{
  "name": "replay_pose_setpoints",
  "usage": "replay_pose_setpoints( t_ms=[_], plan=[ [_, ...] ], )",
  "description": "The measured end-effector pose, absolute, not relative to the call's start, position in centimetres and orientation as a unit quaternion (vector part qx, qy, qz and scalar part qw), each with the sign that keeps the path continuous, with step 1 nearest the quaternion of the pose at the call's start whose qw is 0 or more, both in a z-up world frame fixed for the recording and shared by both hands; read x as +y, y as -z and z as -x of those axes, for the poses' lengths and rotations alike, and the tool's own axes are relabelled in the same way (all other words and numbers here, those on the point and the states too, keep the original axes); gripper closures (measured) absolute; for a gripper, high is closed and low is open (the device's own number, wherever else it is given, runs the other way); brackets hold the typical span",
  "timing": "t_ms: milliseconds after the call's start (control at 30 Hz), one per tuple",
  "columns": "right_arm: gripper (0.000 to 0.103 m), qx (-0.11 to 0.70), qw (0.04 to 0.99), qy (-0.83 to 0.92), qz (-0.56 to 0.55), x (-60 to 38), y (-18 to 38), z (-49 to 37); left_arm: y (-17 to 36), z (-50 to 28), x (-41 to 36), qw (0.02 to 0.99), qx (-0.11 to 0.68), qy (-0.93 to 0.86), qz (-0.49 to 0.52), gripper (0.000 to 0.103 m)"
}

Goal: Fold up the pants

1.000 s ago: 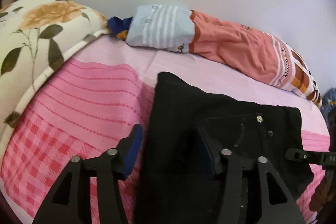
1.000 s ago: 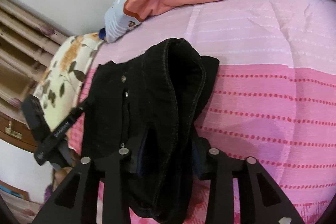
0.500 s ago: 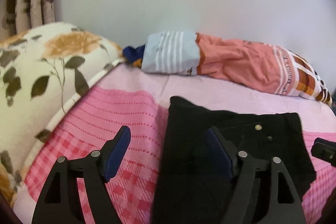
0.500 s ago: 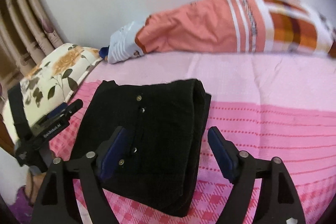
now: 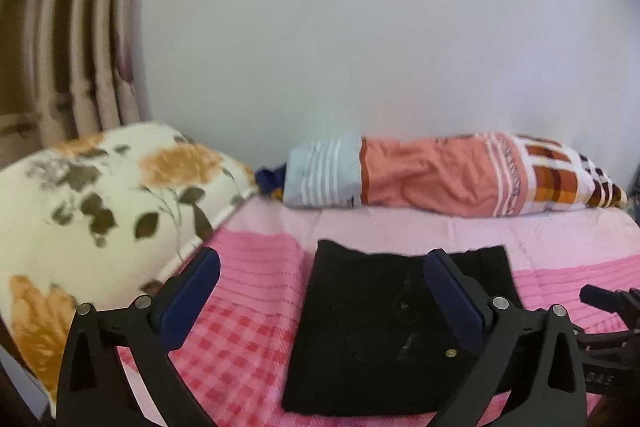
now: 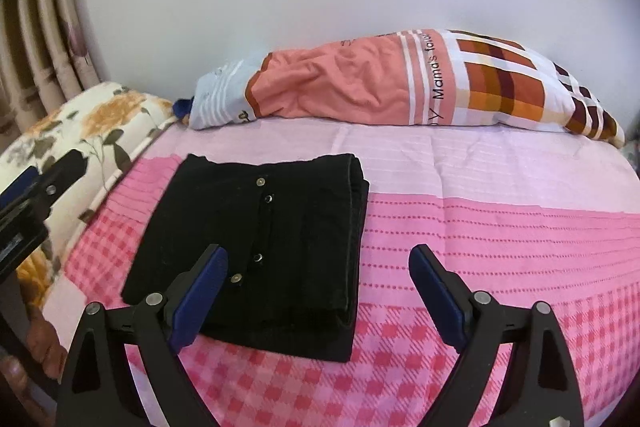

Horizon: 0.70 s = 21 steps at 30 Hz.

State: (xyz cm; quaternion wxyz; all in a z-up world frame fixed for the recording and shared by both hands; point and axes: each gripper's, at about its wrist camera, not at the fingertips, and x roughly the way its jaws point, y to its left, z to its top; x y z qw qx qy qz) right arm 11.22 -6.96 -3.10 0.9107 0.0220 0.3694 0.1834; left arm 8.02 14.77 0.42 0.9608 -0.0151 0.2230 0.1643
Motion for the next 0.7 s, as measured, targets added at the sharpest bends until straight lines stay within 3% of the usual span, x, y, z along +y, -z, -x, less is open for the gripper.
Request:
replay_pose_setpoints(
  t_ms=[367, 700],
  plan=[
    [0.007, 0.319, 0.933, -0.165, -0.026, -8.9, -0.7, -6.1, -5.3, -3.4, 11.0, 0.959, 0.224, -0.174, 0.021, 0.000],
    [0.005, 0.314, 0.936, -0.157, -0.029, -10.3, -2.1, -4.2, -6.4, -0.5, 10.9, 0.955, 0.192, -0.216, 0.062, 0.000]
  ],
)
